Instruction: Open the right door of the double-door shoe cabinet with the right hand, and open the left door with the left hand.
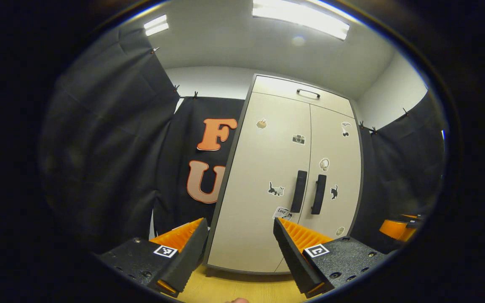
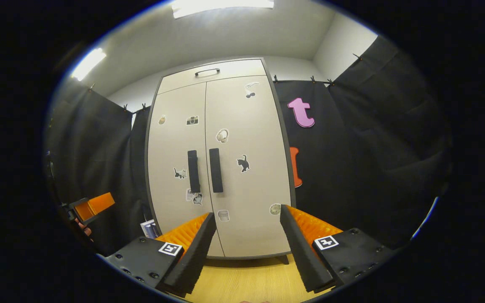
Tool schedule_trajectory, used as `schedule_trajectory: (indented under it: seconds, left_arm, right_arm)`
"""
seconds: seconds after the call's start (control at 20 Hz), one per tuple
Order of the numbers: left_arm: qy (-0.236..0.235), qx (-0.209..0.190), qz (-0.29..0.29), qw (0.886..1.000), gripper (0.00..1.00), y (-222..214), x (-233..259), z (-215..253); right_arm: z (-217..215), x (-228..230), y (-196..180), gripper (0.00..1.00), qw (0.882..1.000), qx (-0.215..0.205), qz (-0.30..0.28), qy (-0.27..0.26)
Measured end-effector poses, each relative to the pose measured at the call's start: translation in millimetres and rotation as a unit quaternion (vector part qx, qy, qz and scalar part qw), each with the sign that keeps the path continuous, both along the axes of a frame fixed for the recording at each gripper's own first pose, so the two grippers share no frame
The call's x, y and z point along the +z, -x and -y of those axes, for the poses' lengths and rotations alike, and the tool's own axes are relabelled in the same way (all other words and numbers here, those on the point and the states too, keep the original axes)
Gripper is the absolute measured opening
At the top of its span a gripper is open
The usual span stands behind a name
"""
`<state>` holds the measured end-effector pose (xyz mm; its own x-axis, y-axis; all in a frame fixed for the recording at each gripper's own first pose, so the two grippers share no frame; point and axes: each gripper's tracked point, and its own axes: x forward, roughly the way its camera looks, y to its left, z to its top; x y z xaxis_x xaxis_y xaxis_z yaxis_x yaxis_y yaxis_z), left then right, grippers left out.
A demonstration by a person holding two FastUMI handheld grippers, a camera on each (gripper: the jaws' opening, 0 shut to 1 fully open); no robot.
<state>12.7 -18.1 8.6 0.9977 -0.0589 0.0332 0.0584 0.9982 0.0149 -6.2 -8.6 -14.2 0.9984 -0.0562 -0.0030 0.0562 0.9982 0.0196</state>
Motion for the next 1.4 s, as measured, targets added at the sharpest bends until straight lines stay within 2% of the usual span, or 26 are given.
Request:
schedule_trajectory:
  seconds: [0.3,0.45,0.55,0.85,0.95,1.05,1.1,1.15,1.25,1.4]
  left_arm:
    - [-0.007,0.001,0.006,1.0,0.94,-1.9,4.5,-2.7]
    - [0.001,-0.005,0.004,1.0,0.94,-2.6,4.1,-1.4]
    - [0.0,-0.005,0.002,1.0,0.94,-4.0,1.7,-4.4]
    - [0.005,0.003,-0.001,1.0,0.94,-0.7,-3.0,-19.2]
    - [0.008,0.015,-0.004,1.0,0.94,0.0,-5.4,-31.9]
    - [0.001,0.044,0.002,0.999,0.94,8.2,-3.6,-51.9]
    - [-0.002,0.061,0.008,0.998,0.94,12.8,-1.5,-61.5]
    - [-0.002,0.075,0.012,0.997,0.94,17.5,-0.1,-68.0]
    - [-0.008,0.094,0.016,0.995,0.94,24.5,2.1,-79.0]
    - [-0.019,0.108,0.009,0.994,0.94,24.5,-2.3,-89.0]
  right_arm:
    - [-6.6,3.7,-0.2,0.98,1.0,0.004,0.007,0.001]
    - [-13.4,21.5,-8.4,0.98,1.0,0.006,0.027,0.005]
    - [-29.8,35.3,-17.0,0.98,0.999,0.023,0.033,0.017]
    - [-74.3,48.8,-81.9,0.98,0.993,0.045,0.023,0.104]
    - [-94.4,48.0,-102.3,0.98,0.995,0.072,0.009,0.069]
    - [-102.9,56.3,-126.3,0.98,0.996,0.088,0.002,0.022]
    - [-101.4,59.1,-140.5,0.94,0.996,0.088,0.004,0.025]
    - [-94.8,60.5,-155.2,0.98,0.996,0.076,0.007,0.045]
    - [-92.4,52.9,-179.1,0.98,0.995,0.059,-0.003,0.082]
    - [-97.2,46.4,-204.3,0.98,0.995,0.05,-0.003,0.089]
